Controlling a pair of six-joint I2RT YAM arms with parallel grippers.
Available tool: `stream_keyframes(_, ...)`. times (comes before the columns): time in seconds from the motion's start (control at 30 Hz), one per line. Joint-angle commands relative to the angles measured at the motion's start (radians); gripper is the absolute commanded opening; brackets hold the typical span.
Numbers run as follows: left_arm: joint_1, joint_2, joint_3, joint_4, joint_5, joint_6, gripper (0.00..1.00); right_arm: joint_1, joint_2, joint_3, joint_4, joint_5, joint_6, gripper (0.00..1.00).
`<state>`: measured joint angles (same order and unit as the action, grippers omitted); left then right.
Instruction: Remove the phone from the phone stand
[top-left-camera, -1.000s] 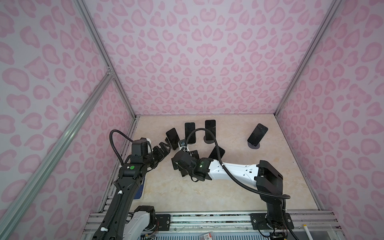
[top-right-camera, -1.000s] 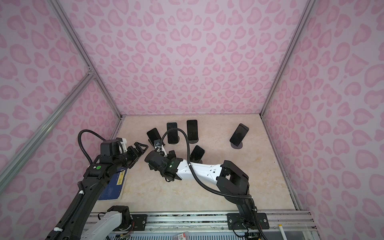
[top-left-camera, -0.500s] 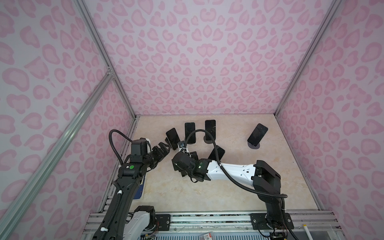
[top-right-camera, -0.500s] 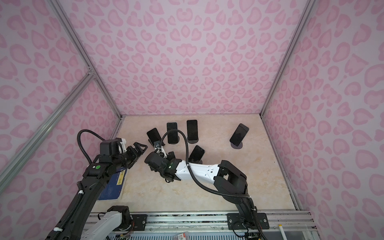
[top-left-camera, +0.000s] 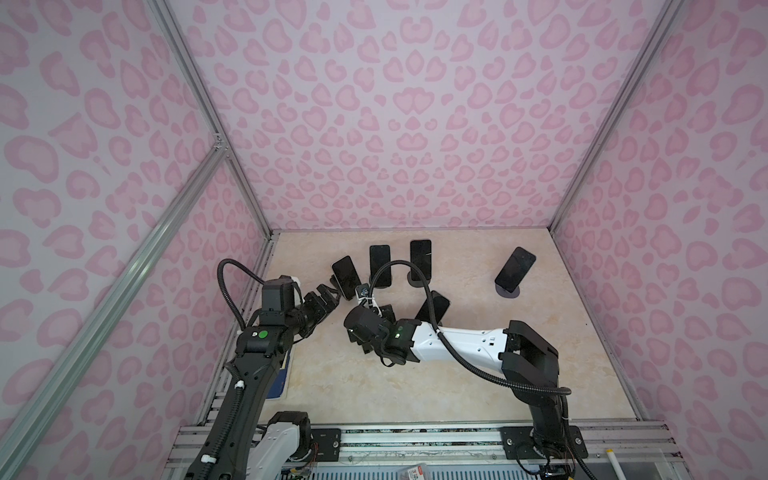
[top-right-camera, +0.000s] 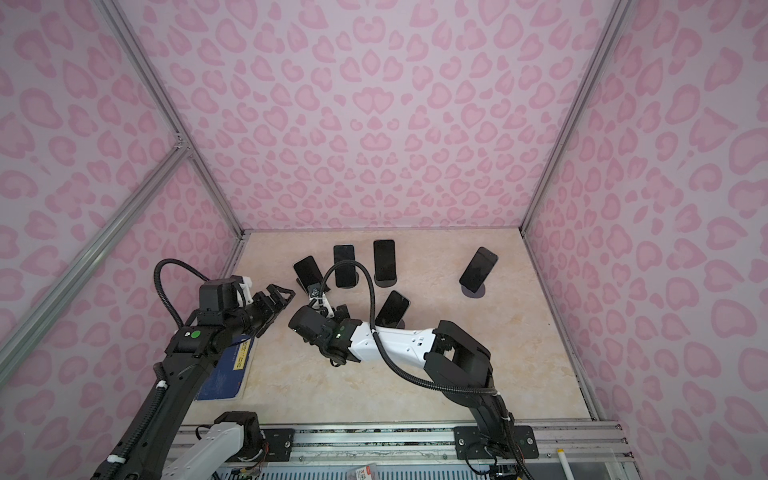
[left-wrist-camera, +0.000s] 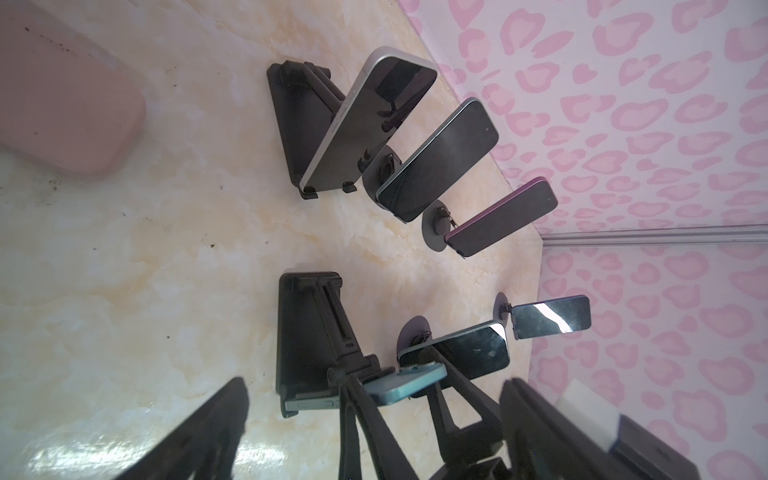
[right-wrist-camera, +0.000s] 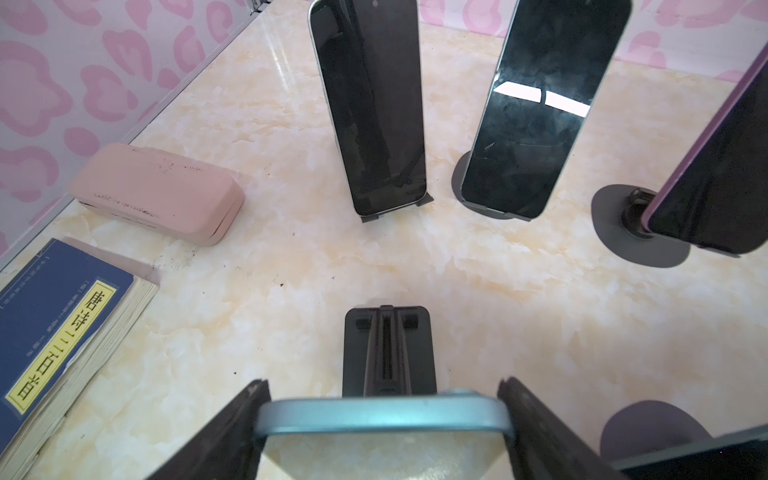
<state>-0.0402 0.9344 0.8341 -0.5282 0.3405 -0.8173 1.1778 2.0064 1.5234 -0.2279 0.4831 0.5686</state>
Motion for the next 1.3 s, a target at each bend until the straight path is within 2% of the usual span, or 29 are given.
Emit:
stream_keyframes(0.0,0.004,0.003,0.006,-0.001,0.004,0.011,0.97,0.003,0.015,-0.005,0.024,0.024,0.002,0.84)
stream_keyframes(0.53,0.007,0.009,0.012,-0.004,-0.001,0.014,0.98,0.021,0.004,-0.003,0.033,0.053,-0.049,0.74)
stream_keyframes(1.27,0.010,0.015,0.059,-0.012,-0.008,0.032,0.98,0.037,-0.087,-0.069,0.067,0.081,-0.080,0.71)
